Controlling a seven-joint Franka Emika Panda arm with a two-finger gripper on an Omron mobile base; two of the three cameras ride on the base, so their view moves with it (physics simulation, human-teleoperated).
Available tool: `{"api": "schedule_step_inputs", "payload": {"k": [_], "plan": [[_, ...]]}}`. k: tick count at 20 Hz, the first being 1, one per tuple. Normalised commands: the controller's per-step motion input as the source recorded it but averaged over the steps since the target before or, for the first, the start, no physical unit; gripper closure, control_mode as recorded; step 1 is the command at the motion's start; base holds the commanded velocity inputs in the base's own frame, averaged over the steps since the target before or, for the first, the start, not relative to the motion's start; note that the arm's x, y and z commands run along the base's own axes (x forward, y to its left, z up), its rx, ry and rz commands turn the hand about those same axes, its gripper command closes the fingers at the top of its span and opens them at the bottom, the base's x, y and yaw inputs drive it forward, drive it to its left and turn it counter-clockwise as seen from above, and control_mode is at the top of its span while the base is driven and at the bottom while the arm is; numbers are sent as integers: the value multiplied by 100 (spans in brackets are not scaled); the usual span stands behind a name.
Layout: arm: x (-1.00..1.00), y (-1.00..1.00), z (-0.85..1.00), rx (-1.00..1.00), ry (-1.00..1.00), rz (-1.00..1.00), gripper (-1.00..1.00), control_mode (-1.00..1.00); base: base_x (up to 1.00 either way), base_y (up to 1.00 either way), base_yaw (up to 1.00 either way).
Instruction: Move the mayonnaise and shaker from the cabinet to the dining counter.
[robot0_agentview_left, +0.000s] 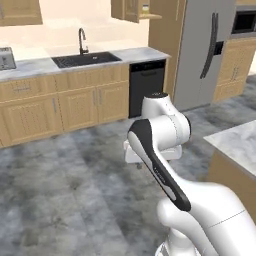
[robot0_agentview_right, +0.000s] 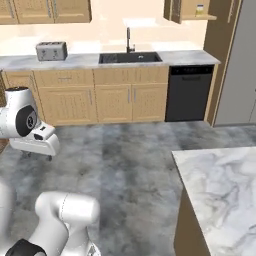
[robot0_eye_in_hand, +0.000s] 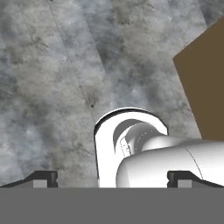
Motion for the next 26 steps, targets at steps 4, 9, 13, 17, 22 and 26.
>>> {"api": "schedule_step_inputs", "payload": {"k": [4, 9, 13, 17, 22, 26], "plan": [[0, 0, 0, 0, 0, 0, -100, 100, 100, 30, -4], [0, 0, 0, 0, 0, 0, -100, 100, 100, 24, -3], [0, 0, 0, 0, 0, 0, -100, 100, 100, 21, -2], [0, 0, 0, 0, 0, 0, -100, 100, 100, 21, -1], [0, 0, 0, 0, 0, 0, -100, 100, 100, 12, 0], [0, 0, 0, 0, 0, 0, -100, 100, 100, 0, 0]]}}
